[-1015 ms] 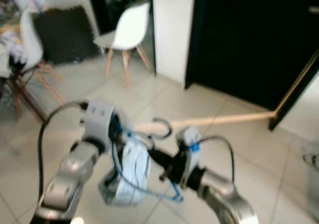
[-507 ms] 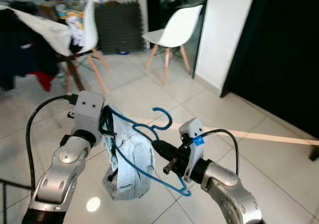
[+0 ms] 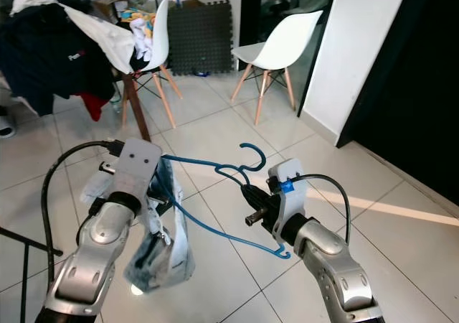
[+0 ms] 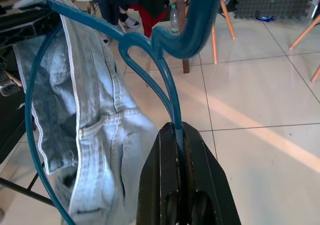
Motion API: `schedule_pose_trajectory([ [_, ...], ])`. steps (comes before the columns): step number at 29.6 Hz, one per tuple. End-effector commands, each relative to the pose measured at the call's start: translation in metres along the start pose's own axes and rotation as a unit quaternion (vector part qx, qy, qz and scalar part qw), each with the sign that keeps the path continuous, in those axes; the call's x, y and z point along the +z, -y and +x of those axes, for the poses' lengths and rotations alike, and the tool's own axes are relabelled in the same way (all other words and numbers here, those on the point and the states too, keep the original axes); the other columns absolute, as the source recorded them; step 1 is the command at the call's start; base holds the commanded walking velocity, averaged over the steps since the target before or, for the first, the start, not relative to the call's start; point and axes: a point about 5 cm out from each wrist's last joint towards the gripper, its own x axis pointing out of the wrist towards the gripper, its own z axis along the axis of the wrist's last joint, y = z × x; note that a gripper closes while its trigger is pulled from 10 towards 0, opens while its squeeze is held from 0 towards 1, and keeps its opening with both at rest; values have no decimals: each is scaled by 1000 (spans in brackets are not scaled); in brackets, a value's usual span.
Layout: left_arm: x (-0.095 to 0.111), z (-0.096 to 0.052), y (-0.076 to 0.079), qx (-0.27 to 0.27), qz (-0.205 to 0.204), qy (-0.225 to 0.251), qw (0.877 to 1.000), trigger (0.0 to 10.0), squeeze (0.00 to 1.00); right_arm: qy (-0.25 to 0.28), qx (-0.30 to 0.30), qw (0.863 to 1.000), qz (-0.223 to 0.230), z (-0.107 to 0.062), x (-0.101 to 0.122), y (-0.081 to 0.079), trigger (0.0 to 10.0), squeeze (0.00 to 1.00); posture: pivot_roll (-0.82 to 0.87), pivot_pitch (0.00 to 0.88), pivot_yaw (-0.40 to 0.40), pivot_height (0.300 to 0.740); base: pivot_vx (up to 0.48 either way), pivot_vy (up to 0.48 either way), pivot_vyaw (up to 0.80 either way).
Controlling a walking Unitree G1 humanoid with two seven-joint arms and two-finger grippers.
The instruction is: Hang hanger
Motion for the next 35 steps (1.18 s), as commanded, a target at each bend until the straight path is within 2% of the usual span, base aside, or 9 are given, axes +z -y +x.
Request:
schedule_pose_trajectory([
  [1,-1,2,-11,29,-3,-2,1000,10000,0,-10,-89,996,5,-14,-5,27,10000,0,-23,111,-46,740,0,0,0],
  [6,6,8,-17,28,-2,14,1000,10000,0,4,-51,999,9,-13,-3,18,10000,0,-21,110,-46,740,0,0,0],
  [7,10,13,-26,41,8,22,999,10000,0,13,-23,1000,13,-13,0,11,10000,0,-22,109,-46,740,285,0,0],
  [12,13,17,-36,53,15,30,998,10000,0,23,5,1000,18,-13,3,5,10000,0,-23,105,-45,740,307,0,0],
  [18,17,17,-35,46,14,41,998,10000,0,29,30,999,12,-13,5,-1,10000,0,-23,104,-46,740,404,0,0],
  [22,19,16,-27,34,9,46,998,10000,0,33,39,999,7,-13,7,-3,10000,0,-24,101,-48,740,435,0,0],
  [26,23,18,-22,26,4,56,998,10000,0,38,52,998,1,-13,9,-6,10000,0,-23,97,-47,740,442,0,788],
  [35,27,20,-25,30,9,67,997,10000,0,40,63,997,-1,-13,10,-8,10000,0,-17,95,-42,740,447,0,785],
])
